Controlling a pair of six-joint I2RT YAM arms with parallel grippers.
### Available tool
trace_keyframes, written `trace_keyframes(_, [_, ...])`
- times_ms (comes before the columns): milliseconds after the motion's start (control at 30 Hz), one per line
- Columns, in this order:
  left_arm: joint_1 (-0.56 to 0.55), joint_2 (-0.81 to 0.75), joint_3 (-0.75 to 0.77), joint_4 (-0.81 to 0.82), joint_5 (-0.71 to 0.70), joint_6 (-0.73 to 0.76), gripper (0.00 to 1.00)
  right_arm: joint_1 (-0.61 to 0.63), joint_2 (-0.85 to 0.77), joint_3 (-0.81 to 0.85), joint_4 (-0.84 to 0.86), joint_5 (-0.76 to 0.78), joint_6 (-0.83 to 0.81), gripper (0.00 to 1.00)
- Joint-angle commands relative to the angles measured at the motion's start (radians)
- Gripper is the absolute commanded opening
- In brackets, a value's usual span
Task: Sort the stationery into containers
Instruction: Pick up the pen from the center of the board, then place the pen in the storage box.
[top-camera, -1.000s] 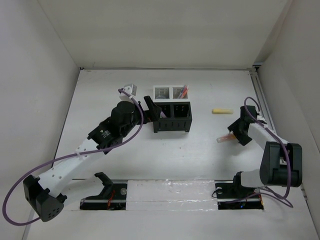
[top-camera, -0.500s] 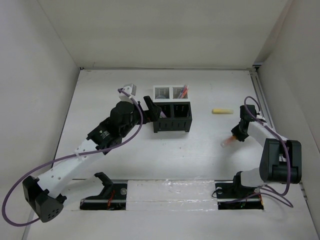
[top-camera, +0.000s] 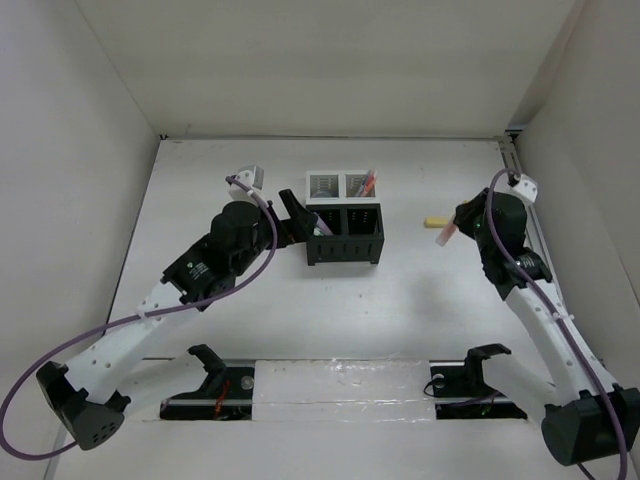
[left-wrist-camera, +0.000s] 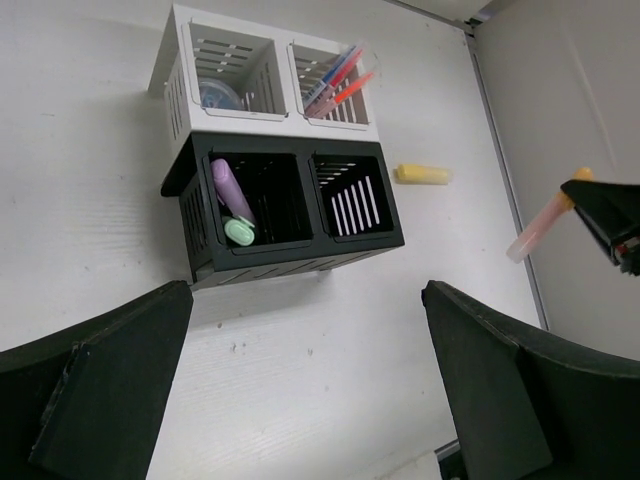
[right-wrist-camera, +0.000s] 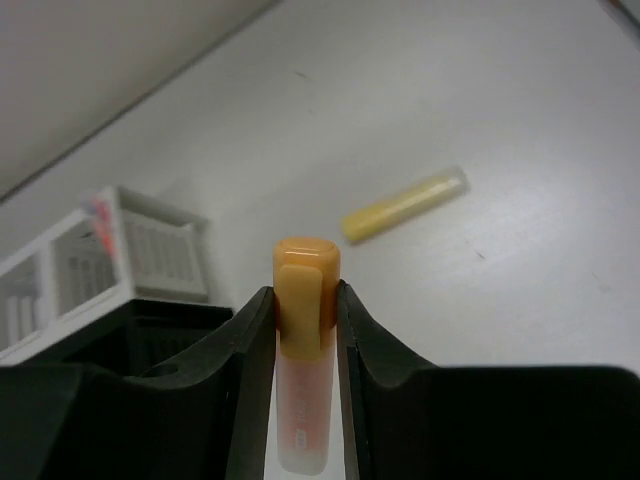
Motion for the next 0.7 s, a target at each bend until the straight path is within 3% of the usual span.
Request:
trace_keyframes(0, [0.020,-0.005,0.063,-0.065,0.001,-0.019,1.00,0.080,-0.033,0.022,0.309,-0.132,-0.233,0.00])
trace_keyframes(100, [0.065,0.004,0.063,-0.075,0.076,-0.004,1.00,0.143,-0.033,-0.001,0.587,-0.429,-0.402,0.00])
trace_keyframes(233, [0.065,0.073,0.110,-0.176,0.056,-0.025,1.00,0.252,0.031,-0.012,0.823,-0.602,-0.536,0.00])
trace_keyframes(400, [0.079,0.147,0.146,-0.203,0.027,-0.080,1.00,0.392,0.195,0.123,0.859,-0.602,-0.682,0.00])
trace_keyframes(467, [0.147,0.165,0.146,-0.204,0.105,-0.089,1.00,0.433,0.228,0.137,0.895,-0.582,-0.706,0.00])
trace_keyframes(533, [0.298,0.165,0.121,-0.176,0.229,-0.089,1.00,0.443,0.274,0.148,0.906,-0.582,-0.720,0.00])
trace_keyframes(667, [0.500,0.156,0.087,-0.161,0.298,-0.089,1.00,0.466,0.357,0.148,1.011,-0.656,-0.706,0.00])
